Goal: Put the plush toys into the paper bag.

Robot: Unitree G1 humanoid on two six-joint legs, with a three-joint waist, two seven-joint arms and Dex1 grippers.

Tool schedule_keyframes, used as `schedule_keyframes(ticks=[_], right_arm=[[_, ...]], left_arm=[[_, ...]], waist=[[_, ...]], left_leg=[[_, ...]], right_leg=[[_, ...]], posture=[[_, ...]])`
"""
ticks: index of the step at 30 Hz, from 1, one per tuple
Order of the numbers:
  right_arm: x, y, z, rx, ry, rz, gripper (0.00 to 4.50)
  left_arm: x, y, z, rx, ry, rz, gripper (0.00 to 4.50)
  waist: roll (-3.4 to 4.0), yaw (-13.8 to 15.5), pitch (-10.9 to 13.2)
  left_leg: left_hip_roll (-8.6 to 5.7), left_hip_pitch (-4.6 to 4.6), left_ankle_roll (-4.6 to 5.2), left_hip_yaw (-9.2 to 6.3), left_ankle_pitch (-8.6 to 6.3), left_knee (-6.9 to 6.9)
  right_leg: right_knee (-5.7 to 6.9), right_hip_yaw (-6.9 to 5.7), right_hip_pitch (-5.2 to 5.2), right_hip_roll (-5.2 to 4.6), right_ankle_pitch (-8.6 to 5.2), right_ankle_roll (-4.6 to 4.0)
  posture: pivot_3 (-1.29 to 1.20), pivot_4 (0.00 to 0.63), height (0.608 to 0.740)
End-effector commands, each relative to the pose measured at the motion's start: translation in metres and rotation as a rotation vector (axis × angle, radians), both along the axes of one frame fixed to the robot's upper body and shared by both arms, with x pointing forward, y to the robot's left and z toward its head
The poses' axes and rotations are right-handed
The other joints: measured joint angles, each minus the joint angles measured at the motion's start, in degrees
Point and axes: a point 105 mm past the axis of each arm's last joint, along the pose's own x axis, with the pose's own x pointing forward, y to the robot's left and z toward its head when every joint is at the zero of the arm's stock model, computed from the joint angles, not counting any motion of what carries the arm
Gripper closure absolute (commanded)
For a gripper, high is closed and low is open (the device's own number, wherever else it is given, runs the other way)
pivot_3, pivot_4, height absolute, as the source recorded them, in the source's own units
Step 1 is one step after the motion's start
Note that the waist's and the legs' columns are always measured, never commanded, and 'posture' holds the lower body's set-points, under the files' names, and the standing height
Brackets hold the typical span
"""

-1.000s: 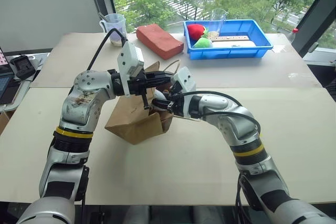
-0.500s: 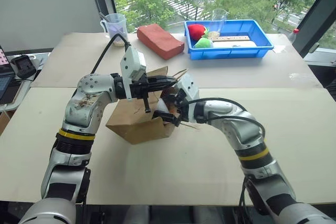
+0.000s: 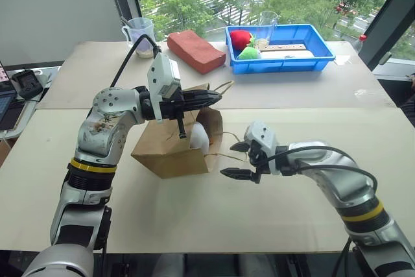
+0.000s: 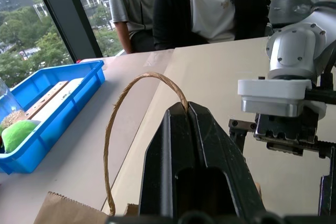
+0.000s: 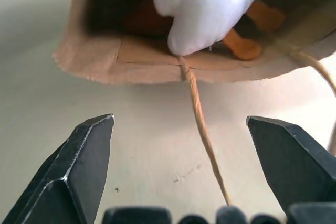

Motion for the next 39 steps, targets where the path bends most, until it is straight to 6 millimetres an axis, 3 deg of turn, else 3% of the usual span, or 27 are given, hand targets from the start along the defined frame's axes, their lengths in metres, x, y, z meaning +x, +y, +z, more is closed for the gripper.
schedule_keyframes(ticks=[1,9,13,15,22,27,31,35,39], right_arm=[[0.009,-0.002,-0.007,-0.052,-0.089,-0.019,0.59],[0.010,-0.007,0.001,-0.025,-0.119,-0.050,3.30],[0.008,-0.011,0.020,0.033,-0.136,-0.077,4.47],[0.008,-0.011,0.032,0.088,-0.139,-0.105,4.47],[-0.013,-0.015,0.100,0.199,-0.313,-0.161,4.47],[-0.038,0.004,0.126,0.253,-0.316,-0.078,4.47],[-0.037,0.019,0.123,0.267,-0.281,-0.079,4.47],[-0.016,0.026,0.103,0.250,-0.235,-0.141,4.47],[-0.002,0.028,0.096,0.241,-0.232,-0.160,4.47]], left_arm=[[-0.007,0.000,0.013,-0.007,-0.058,-0.021,4.50],[-0.008,0.002,0.014,-0.005,-0.059,-0.011,4.50],[-0.004,0.003,0.016,-0.007,-0.056,-0.006,4.50],[-0.001,0.005,0.017,-0.005,-0.053,-0.004,4.50],[0.039,0.009,0.034,-0.021,-0.061,0.017,4.50],[0.056,-0.001,0.047,0.003,-0.079,-0.039,4.50],[0.060,-0.001,0.039,0.061,-0.057,-0.072,4.50],[0.051,0.000,0.022,0.119,-0.012,-0.130,4.50],[0.038,0.001,0.012,0.137,0.023,-0.169,4.50]], waist=[[0.00,0.1,0.0],[0.00,0.4,0.0],[0.00,0.3,0.0],[0.00,0.4,0.0],[-0.01,0.9,0.0],[-0.01,0.9,0.0],[-0.01,0.2,0.0],[0.00,0.0,0.0],[0.00,-0.1,0.0]], left_leg=[[-0.01,0.00,0.00,0.00,0.00,0.00],[0.00,-0.03,-0.01,0.00,0.00,0.01],[-0.01,-0.03,-0.01,0.00,0.00,0.01],[0.00,-0.03,-0.01,0.00,0.00,0.01],[-0.01,-0.04,-0.01,-0.01,0.01,0.05],[-0.01,-0.06,0.02,-0.01,-0.01,0.02],[-0.02,-0.08,0.07,-0.01,-0.04,-0.02],[-0.01,-0.07,0.12,-0.01,-0.07,-0.04],[-0.01,-0.08,0.12,-0.01,-0.06,-0.02]], right_leg=[[0.00,0.00,0.00,0.00,0.00,0.00],[-0.03,0.00,0.00,-0.01,0.00,0.00],[-0.02,0.00,0.01,-0.01,0.00,0.00],[-0.02,0.00,0.01,0.00,0.00,0.00],[-0.03,-0.02,0.04,0.00,0.00,0.00],[-0.02,-0.05,0.03,0.00,0.00,0.00],[0.09,-0.05,0.02,0.00,0.00,0.00],[0.20,-0.05,-0.01,0.00,0.00,0.00],[0.20,-0.04,-0.01,0.00,0.00,0.00]], posture=[[0.00,0.150,0.740],[0.00,0.150,0.740],[0.00,0.150,0.740],[0.00,0.150,0.740],[0.00,0.150,0.740],[0.00,0.150,0.740],[0.00,0.150,0.740],[0.00,0.150,0.740],[0.00,0.150,0.740]])
